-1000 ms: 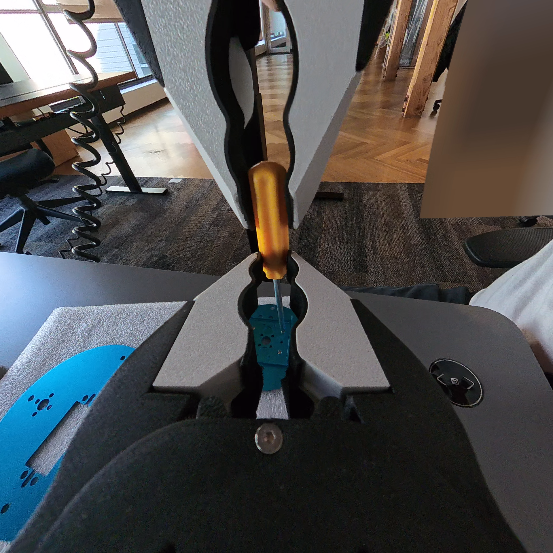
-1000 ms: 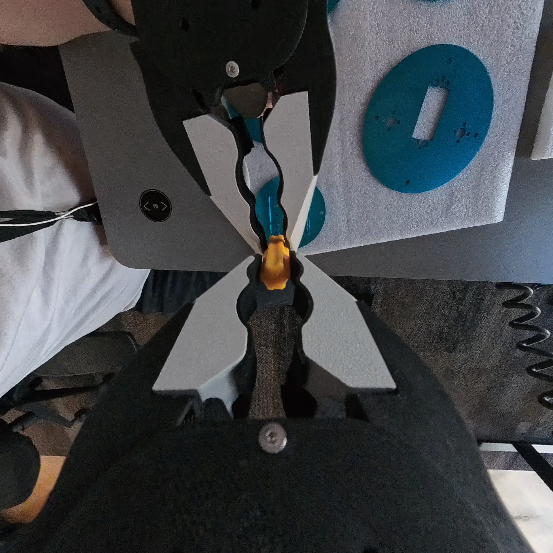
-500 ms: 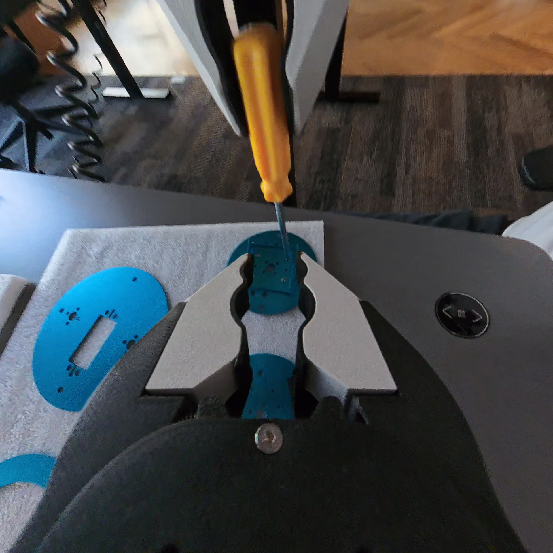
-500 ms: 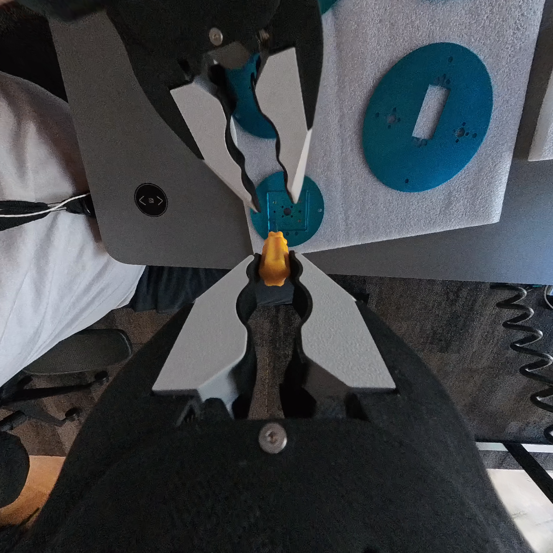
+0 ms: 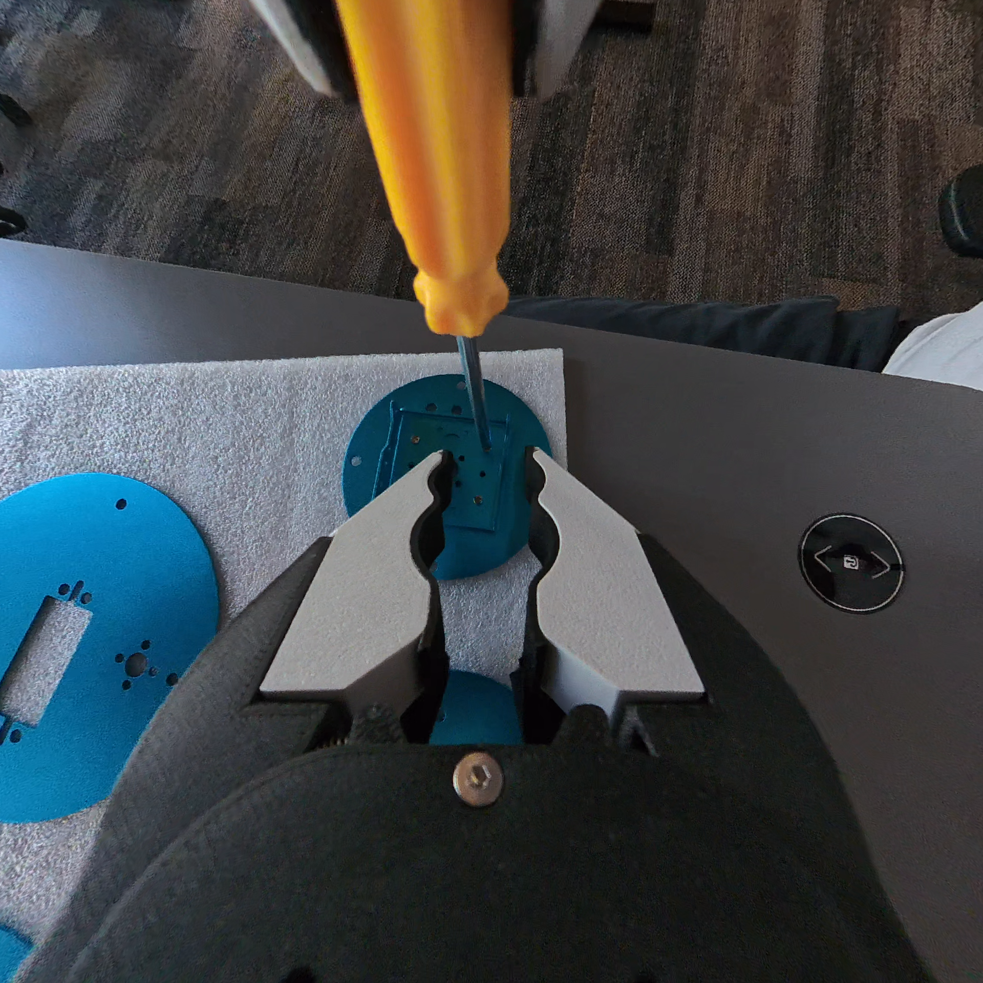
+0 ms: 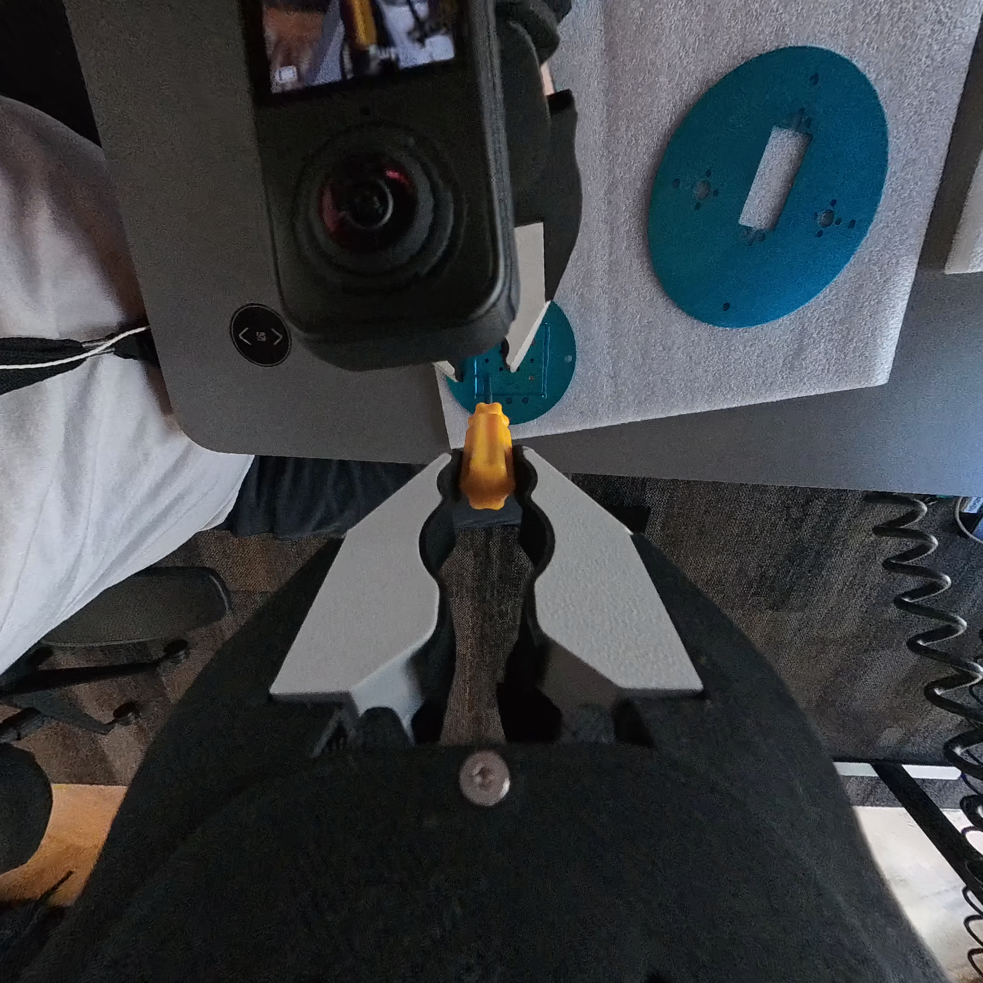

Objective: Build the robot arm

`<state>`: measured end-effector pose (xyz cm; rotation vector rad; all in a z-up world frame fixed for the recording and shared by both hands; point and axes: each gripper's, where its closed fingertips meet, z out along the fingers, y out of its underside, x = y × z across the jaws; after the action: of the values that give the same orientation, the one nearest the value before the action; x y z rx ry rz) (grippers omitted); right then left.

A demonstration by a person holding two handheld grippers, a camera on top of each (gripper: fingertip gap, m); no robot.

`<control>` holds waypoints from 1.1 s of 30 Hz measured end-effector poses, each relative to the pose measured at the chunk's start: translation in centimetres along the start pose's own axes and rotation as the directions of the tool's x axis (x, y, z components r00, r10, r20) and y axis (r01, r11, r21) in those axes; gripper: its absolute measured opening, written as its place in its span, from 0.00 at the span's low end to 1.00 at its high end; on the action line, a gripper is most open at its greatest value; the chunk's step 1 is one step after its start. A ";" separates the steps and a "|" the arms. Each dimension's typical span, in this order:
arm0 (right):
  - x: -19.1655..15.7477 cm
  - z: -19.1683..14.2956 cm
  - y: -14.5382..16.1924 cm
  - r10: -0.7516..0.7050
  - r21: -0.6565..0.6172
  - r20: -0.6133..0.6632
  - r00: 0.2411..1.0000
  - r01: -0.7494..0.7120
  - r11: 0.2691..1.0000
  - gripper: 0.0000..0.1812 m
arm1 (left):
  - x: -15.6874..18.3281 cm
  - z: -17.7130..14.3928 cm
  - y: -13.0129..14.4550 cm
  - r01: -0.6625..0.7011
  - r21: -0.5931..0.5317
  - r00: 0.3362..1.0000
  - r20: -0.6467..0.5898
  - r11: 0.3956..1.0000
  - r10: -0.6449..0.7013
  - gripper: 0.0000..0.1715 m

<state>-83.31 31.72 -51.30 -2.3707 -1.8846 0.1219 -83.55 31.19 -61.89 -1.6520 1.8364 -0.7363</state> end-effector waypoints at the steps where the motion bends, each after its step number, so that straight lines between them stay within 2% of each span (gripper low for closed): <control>1: 0.0 0.0 0.0 -0.004 -0.001 -0.001 1.000 0.004 1.000 0.10 | -0.1 0.0 0.0 0.004 0.005 1.000 0.002 1.000 -0.004 0.14; 3: 0.0 0.0 0.0 -0.005 -0.004 0.001 1.000 0.005 1.000 0.10 | -0.3 0.0 0.0 0.002 0.023 1.000 0.016 1.000 -0.003 0.11; 10: 0.3 0.1 -0.2 0.017 -0.003 0.006 1.000 -0.017 1.000 0.10 | -0.3 0.0 0.1 0.026 0.046 1.000 0.000 0.999 -0.026 0.11; 13: 0.4 0.1 0.3 0.137 -0.031 0.004 0.991 -0.137 0.990 0.10 | -0.3 0.1 0.1 0.026 0.053 1.000 0.005 0.998 -0.027 0.11; 17: 0.6 0.1 0.4 0.371 -0.021 0.016 0.928 -0.371 0.929 0.10 | -0.3 0.1 0.1 0.024 0.053 1.000 0.007 0.998 -0.024 0.11; 21: 0.5 0.1 0.2 0.363 -0.027 -0.013 0.932 -0.363 0.931 0.10 | -0.3 0.0 0.0 0.026 0.057 1.000 0.006 0.998 -0.026 0.11; 22: 0.5 0.1 0.2 0.363 -0.027 -0.018 0.931 -0.364 0.931 0.10 | -0.2 0.0 0.0 0.047 0.059 0.999 -0.010 0.997 -0.046 0.12; 23: 0.5 0.1 0.1 0.366 -0.029 -0.020 0.930 -0.366 0.930 0.10 | 0.2 -0.2 -0.1 0.073 0.068 0.996 -0.054 0.995 -0.069 0.19; 24: 0.5 0.1 0.1 0.366 -0.032 -0.021 0.931 -0.366 0.930 0.10 | 0.2 -0.5 -0.6 0.108 0.101 0.992 -0.072 0.989 -0.101 0.25; 25: 0.5 0.1 0.1 0.368 -0.036 -0.021 0.930 -0.368 0.929 0.10 | -0.1 -1.1 -1.4 0.135 0.158 0.989 -0.076 0.978 -0.125 0.26; 28: 0.5 0.1 0.1 0.374 -0.044 -0.023 0.927 -0.375 0.926 0.10 | -0.5 -3.6 -4.7 0.137 0.359 0.990 -0.080 0.923 -0.116 0.25; 29: 0.6 0.1 0.1 0.379 -0.045 -0.023 0.925 -0.380 0.924 0.10 | -0.6 -4.4 -5.6 0.112 0.405 0.993 -0.064 0.907 -0.095 0.21; 31: 0.6 0.1 0.0 0.396 -0.046 -0.020 0.918 -0.397 0.917 0.10 | -0.6 -5.1 -6.8 0.042 0.441 0.999 -0.008 0.897 -0.043 0.16; 33: 0.7 0.2 0.0 0.419 -0.046 -0.015 0.908 -0.420 0.907 0.10 | -0.6 -5.2 -7.7 -0.019 0.447 0.998 0.058 0.895 -0.008 0.16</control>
<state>-83.17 32.37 -51.45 -2.7695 -1.3556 0.1054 -81.92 31.28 -52.77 -1.3480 1.4862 -1.0098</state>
